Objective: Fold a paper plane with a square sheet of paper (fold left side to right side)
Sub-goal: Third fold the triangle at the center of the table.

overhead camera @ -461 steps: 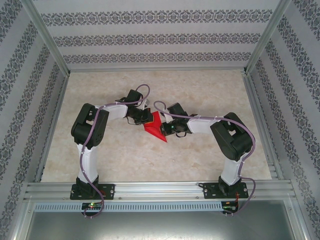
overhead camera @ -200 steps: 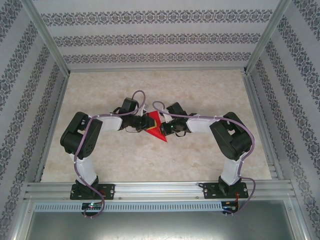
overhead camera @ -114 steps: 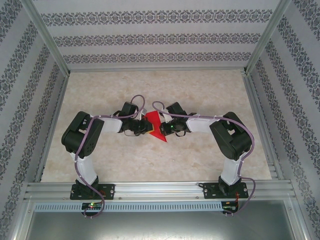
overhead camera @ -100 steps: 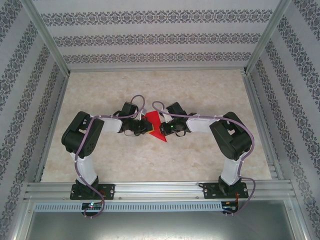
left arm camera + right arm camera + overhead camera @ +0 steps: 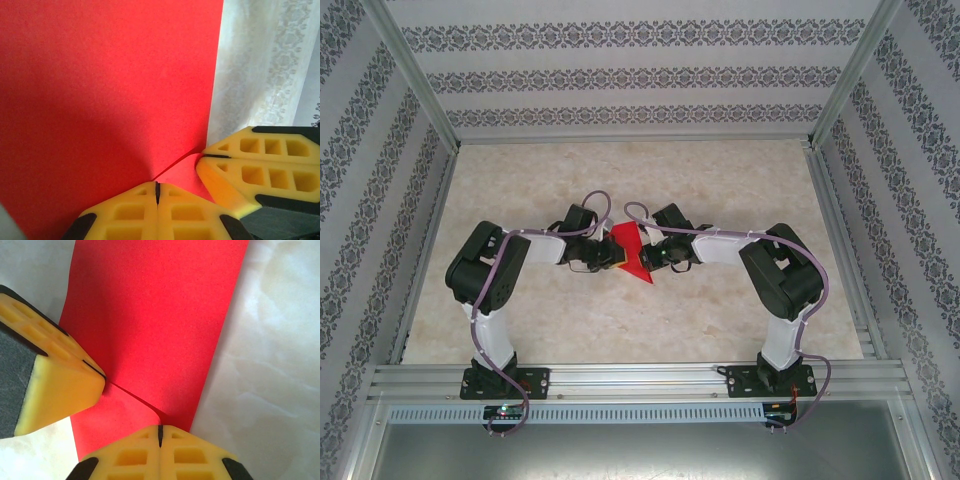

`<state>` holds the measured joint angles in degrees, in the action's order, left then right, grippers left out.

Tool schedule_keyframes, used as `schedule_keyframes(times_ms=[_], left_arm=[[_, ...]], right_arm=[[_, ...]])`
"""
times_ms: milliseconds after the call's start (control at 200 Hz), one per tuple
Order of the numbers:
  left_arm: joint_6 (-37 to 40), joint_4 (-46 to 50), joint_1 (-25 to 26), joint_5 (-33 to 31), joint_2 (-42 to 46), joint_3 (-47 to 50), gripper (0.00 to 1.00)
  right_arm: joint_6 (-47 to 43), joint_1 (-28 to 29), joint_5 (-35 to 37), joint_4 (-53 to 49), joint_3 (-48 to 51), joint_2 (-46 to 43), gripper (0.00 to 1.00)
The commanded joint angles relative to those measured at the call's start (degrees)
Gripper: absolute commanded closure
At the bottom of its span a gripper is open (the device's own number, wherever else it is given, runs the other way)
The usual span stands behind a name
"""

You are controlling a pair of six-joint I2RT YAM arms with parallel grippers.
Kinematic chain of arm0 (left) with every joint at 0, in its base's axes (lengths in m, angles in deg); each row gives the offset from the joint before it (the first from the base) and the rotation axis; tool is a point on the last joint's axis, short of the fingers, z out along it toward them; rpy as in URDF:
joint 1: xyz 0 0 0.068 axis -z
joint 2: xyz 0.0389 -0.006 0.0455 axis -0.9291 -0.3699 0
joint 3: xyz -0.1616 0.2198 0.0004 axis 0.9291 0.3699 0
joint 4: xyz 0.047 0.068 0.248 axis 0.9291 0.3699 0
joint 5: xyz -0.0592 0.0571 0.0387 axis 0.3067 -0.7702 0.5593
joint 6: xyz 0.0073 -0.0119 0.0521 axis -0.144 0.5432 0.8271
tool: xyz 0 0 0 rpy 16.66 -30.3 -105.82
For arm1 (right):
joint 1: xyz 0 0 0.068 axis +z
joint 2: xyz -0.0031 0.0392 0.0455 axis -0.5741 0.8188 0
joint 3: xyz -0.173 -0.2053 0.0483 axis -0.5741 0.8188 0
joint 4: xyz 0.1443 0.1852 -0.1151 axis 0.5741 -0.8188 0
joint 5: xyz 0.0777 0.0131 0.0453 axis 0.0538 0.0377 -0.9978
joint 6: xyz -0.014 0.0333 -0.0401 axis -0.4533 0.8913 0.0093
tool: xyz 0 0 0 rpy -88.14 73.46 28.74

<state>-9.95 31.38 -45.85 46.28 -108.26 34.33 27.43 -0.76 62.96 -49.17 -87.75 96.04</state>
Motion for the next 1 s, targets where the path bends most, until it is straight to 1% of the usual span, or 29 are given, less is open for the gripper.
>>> schedule_keyframes(times_ms=[0, 145, 400, 480, 640, 819, 994], left_arm=[[3.77, 6.21, -0.14, -2.2, 3.16, -4.6, 0.92], [5.78, 12.25, -1.37, -3.84, -0.06, -10.66, 0.92], [8.32, 16.32, -1.65, -3.24, -8.21, -18.08, 0.92], [9.72, 18.59, -1.66, -3.9, -10.0, -20.1, 0.93], [11.3, 20.66, -1.68, -4.88, -11.66, -20.62, 0.98], [11.62, 20.58, -1.63, -5.61, -12.32, -19.46, 0.99], [11.52, 20.26, -1.62, -5.52, -12.32, -19.03, 0.99]], right_arm=[[-1.0, 0.41, -0.06, -2.08, -0.71, 1.34, 1.0], [-0.88, 0.51, -0.29, -1.63, -0.41, 1.15, 1.0], [-0.75, 0.6, -1.1, -1.17, -0.4, 0.78, 1.0], [-0.41, 0.61, -1.6, -0.97, -0.47, 0.52, 1.0], [-0.04, 0.52, -1.8, -1.04, -0.71, -1.56, 1.0], [0.21, -0.07, -1.8, -1.39, -1.5, -3.14, 1.0], [0.16, -0.47, -1.67, -1.87, -2.69, -1.63, 1.0]])
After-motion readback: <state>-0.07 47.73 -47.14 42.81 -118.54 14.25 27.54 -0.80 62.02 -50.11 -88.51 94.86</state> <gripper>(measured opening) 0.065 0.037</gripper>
